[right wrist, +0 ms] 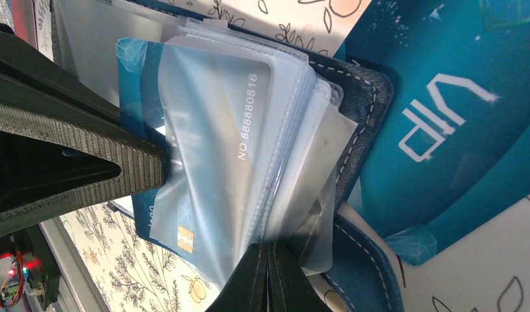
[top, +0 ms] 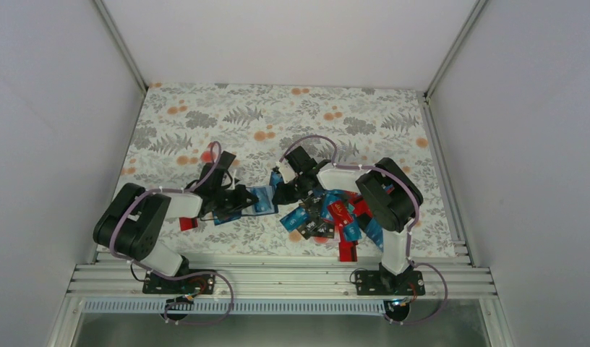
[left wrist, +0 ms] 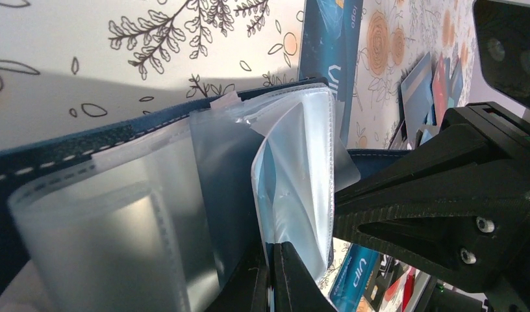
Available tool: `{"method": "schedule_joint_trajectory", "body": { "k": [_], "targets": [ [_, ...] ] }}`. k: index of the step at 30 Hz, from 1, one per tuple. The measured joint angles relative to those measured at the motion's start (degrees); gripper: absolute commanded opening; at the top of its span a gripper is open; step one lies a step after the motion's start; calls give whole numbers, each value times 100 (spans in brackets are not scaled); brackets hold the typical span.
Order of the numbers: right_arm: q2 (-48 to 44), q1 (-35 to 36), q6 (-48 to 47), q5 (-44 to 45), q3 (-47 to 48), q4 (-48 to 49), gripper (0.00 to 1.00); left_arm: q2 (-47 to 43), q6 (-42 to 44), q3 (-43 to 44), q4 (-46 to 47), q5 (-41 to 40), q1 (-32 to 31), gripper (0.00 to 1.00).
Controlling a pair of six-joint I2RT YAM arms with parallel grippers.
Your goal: Put the credit cards into the card holder
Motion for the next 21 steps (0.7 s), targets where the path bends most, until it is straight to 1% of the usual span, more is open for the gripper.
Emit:
{"method": "schedule_joint_trajectory", "body": {
  "k": [12, 21],
  "targets": [
    [2, 0, 0, -2, 0, -2, 4, 293, 481, 219, -94, 234, 59, 2],
    [2, -7, 0, 0, 2, -4, 4, 463, 1038, 549, -533, 363, 85, 2]
  ]
}}
